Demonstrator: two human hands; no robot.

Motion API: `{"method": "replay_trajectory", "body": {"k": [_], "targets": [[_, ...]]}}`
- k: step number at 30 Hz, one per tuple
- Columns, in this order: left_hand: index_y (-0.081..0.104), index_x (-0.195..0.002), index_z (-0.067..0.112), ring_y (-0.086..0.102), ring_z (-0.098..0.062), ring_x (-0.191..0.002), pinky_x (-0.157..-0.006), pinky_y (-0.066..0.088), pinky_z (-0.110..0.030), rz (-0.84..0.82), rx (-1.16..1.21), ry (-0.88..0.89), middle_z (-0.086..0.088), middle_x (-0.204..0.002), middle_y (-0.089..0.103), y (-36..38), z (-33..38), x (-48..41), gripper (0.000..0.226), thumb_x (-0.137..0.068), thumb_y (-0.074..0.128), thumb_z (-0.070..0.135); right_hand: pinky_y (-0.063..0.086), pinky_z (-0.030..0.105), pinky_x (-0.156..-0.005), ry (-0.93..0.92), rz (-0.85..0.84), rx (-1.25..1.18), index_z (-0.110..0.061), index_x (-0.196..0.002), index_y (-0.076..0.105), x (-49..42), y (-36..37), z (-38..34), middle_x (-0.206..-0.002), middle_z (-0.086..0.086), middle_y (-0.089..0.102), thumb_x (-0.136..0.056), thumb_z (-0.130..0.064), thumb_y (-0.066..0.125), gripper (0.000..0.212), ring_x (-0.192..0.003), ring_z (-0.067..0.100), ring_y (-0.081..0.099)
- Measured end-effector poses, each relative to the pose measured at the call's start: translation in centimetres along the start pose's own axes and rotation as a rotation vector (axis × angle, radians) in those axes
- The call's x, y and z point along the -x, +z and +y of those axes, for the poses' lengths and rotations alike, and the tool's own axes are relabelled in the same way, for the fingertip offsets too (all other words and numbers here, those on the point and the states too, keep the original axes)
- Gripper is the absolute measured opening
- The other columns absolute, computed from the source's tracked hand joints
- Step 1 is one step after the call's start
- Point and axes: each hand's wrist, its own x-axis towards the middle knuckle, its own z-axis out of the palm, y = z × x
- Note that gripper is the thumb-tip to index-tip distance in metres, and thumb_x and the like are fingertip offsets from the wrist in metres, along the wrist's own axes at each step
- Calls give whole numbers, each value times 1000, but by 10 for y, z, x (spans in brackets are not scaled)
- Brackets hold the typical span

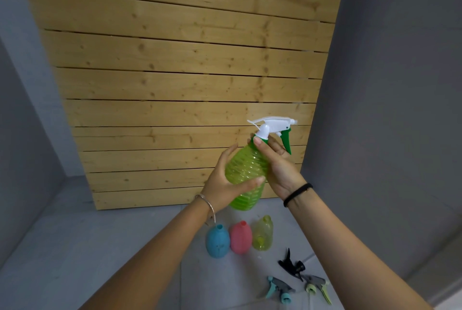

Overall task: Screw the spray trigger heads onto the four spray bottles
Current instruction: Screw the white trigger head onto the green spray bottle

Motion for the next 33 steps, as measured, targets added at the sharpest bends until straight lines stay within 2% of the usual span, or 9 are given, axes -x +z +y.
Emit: {"method": "replay_trajectory", "body": {"k": [3,7,10,15,20,24,28,30,33], "targets": [[58,-120,13,66,-15,-98,-90,52,-31,-129,250,-228,-5,-111,68,-1,6,-3,55,-72,73,37,55,26,-78,-26,-50,53,-9,-100,66,0,-5,-5,-99,9,59,-69,-21,71,33,-86,12,62],[60,-117,15,66,-19,-102,-88,55,-35,-303,323,-326,-4,-109,70,-5,9,-2,44,-79,69,35,53,25,-77,-20,-113,43,-10,-99,64,2,-11,-6,-94,5,59,-76,-25,65,27,-85,13,58],[58,-117,22,69,-17,-100,-80,58,-34,-266,235,-340,1,-107,72,-1,8,-1,57,-68,77,44,53,26,-76,-7,-110,95,-10,-96,66,3,-8,-5,-94,5,60,-75,-26,67,26,-83,14,59],[64,-105,19,69,-9,-87,-76,56,-23,-128,89,-199,0,-98,73,2,9,-4,50,-63,80,42,55,23,-72,-41,-27,112,-6,-101,67,2,-2,-10,-90,2,62,-80,-15,67,23,-79,11,62],[58,-119,16,67,-21,-105,-89,54,-39,-189,257,-319,-6,-114,70,-1,6,-4,61,-70,68,53,53,26,-76,-28,-44,148,-12,-94,70,3,-1,-10,-100,10,61,-82,-13,67,13,-83,14,61],[62,-98,27,69,-5,-84,-66,54,-14,-43,12,-184,9,-90,74,5,5,-2,46,-64,76,54,55,29,-78,-43,36,180,-13,-103,70,3,-1,-4,-97,9,69,-76,-17,73,28,-81,11,67],[55,-125,19,63,-21,-111,-93,53,-36,-206,262,-301,-5,-120,67,2,10,-4,61,-78,62,57,57,26,-74,-31,-13,161,-14,-106,71,3,-1,-8,-94,5,70,-68,-25,76,40,-81,11,67],[54,-128,14,62,-23,-112,-92,53,-38,-275,379,-332,-9,-122,64,-3,11,-4,57,-82,57,47,56,25,-72,-21,-42,163,-11,-109,69,3,-2,-9,-93,5,69,-69,-25,75,43,-81,13,66],[55,-120,18,68,-17,-99,-85,56,-32,-136,205,-295,-8,-116,68,0,7,-2,54,-73,70,41,55,26,-72,-29,16,217,-9,-111,68,2,-1,-3,-93,6,68,-77,-18,72,36,-78,13,64]]}}
